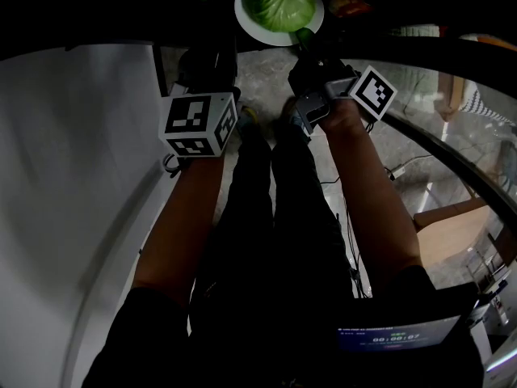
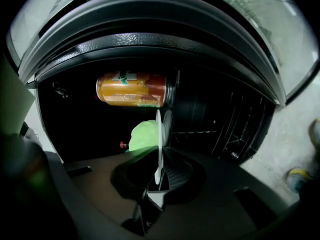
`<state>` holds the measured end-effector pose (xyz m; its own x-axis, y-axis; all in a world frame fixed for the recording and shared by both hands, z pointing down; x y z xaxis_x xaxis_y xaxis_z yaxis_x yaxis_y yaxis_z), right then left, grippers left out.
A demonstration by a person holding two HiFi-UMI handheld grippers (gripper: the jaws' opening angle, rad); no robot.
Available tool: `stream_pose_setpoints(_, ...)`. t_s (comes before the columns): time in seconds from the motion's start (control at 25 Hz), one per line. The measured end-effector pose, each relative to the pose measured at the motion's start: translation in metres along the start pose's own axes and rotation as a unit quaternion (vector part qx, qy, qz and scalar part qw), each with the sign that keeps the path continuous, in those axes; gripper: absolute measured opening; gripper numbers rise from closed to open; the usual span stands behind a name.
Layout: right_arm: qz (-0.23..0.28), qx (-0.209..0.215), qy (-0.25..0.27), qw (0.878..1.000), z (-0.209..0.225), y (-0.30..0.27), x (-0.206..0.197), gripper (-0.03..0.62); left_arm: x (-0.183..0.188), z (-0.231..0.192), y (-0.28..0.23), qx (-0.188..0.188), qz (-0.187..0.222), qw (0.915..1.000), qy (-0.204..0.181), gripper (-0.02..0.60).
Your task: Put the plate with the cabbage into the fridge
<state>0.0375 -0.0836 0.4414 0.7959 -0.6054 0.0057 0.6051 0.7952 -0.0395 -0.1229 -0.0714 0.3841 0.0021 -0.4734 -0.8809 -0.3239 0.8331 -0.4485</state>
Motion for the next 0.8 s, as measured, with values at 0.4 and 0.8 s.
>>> stream_pose_setpoints(0.4, -0.005, -0.012, 0.056, 0.998, -0.004, 0.012, -0.001, 0.017, -0.008, 0.002, 0.003, -0.001, -0.005, 1.0000, 0.002, 0.005)
stream_pose_setpoints(0.8, -0.026, -0.077, 0.327, 0.942, -0.032, 0.032, 0.008, 0.017, -0.010, 0.007, 0.008, -0.004, 0.001, 1.0000, 0.001, 0.005)
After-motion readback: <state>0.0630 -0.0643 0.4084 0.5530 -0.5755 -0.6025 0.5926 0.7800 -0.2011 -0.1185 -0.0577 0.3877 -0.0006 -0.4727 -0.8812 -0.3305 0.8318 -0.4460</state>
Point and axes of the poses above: the fingertips, and each gripper's own axes: y backward along the fingers, z to its right, x out of its top, the point moved 3 cm from there along y, backward along the fingers, and after that the axes turned 5 degrees about x, right-handed, at the moved point
